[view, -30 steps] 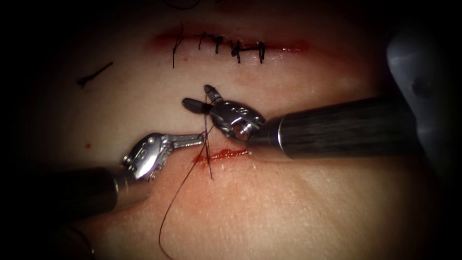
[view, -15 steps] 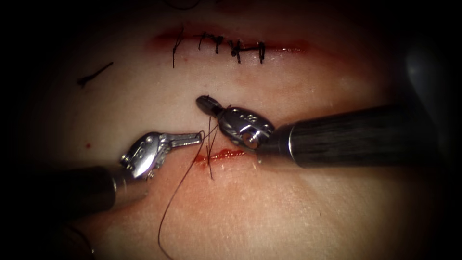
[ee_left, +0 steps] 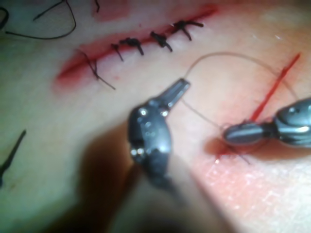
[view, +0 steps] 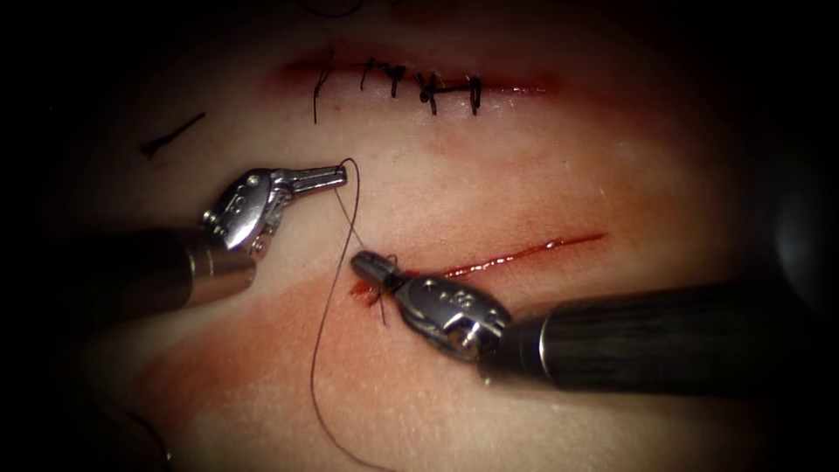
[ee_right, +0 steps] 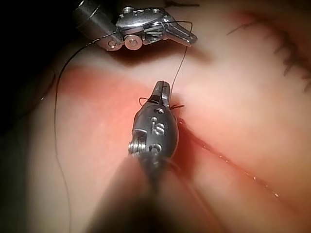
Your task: Wound Closure
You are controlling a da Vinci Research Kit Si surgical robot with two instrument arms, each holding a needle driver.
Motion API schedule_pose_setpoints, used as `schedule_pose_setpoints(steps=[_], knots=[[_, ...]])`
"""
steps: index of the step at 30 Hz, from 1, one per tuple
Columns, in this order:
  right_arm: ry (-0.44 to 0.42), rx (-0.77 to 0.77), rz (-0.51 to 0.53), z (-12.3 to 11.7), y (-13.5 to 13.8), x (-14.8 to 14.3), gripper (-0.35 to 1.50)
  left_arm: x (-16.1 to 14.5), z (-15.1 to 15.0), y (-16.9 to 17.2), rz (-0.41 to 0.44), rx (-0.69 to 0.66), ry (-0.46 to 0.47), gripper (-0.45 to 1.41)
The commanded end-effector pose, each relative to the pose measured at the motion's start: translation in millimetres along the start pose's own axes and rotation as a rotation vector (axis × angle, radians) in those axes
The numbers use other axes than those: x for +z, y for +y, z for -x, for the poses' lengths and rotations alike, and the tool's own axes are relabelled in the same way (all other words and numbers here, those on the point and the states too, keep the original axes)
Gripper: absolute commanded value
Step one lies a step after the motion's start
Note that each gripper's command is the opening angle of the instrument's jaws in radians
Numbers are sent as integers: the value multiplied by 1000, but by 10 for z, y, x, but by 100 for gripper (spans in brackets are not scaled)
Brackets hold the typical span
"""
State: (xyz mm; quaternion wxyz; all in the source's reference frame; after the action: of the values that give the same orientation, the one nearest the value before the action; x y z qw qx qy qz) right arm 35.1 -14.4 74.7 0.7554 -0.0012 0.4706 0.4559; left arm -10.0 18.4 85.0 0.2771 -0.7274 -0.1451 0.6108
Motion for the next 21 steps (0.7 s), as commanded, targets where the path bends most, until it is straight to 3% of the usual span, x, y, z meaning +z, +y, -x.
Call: schedule_pose_setpoints(steps=[1,21], knots=[[-10,-2,-8,16,-11,0,-35,4,6,-4,-1,2,0,-45],[-66,-58,-61,74,-27,-28,-35,11,-56,-69,-40,33,3,-45]])
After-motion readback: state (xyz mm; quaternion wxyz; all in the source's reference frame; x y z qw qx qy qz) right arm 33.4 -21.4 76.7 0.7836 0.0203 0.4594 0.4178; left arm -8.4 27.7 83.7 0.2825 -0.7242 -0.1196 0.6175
